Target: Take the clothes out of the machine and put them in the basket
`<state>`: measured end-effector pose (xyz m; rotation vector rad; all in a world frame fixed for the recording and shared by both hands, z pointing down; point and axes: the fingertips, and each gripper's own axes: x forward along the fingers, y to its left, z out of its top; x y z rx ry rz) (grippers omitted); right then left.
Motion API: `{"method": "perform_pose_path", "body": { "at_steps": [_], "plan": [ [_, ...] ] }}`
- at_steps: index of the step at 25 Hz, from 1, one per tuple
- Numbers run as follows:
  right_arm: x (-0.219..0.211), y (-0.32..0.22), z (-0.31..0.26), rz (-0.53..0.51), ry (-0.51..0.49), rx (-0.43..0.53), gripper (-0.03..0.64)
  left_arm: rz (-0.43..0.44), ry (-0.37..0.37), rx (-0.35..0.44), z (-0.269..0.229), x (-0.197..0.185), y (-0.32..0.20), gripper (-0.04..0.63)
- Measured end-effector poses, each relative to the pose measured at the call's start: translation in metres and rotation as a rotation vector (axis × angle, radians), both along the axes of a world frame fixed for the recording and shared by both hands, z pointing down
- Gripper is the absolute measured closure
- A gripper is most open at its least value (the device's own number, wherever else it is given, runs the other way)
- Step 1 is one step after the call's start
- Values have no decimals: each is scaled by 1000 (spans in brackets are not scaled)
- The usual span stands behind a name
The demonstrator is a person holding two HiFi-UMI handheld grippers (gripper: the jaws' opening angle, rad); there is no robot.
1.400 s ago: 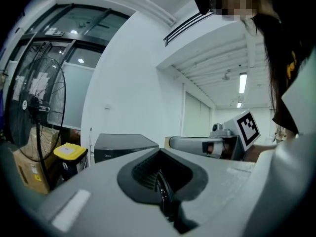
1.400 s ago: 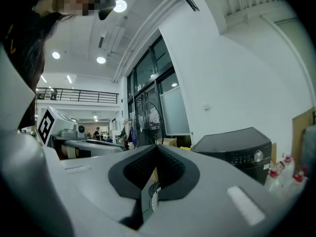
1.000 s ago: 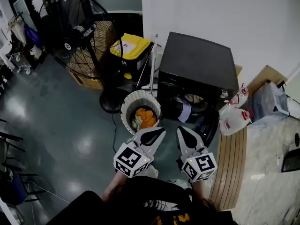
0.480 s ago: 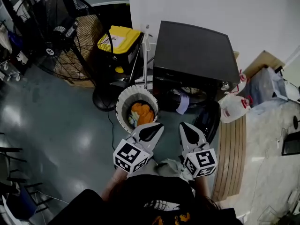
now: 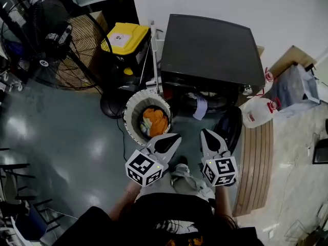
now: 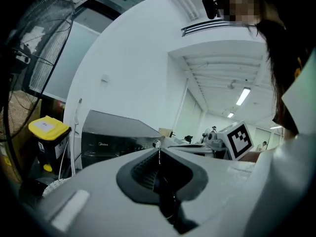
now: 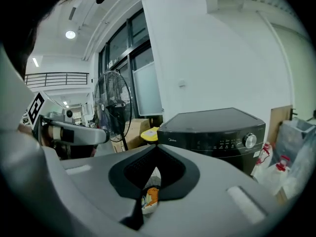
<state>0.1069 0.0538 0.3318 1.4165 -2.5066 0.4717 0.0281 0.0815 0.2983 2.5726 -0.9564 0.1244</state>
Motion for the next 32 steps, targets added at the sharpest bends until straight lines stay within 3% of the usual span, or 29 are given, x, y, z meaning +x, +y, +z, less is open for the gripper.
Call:
{"method": "perform_pose_path", "body": {
  "at_steps": [4,15,22,32],
  "plan": [
    [23,-23,18,17,-10,-25,606,-1,-48,3,10,16,-23,595],
    [61,-91,79,88,-63,-75,600,37,-280,33,45,54,-64,595],
    [65,-122,129,162,-108,-125,577,58,-297,3,69,53,-84,595],
    [58,-173,244,275,-156,-193,543,186,-374,40,143,37,-126,595]
  ]
}}
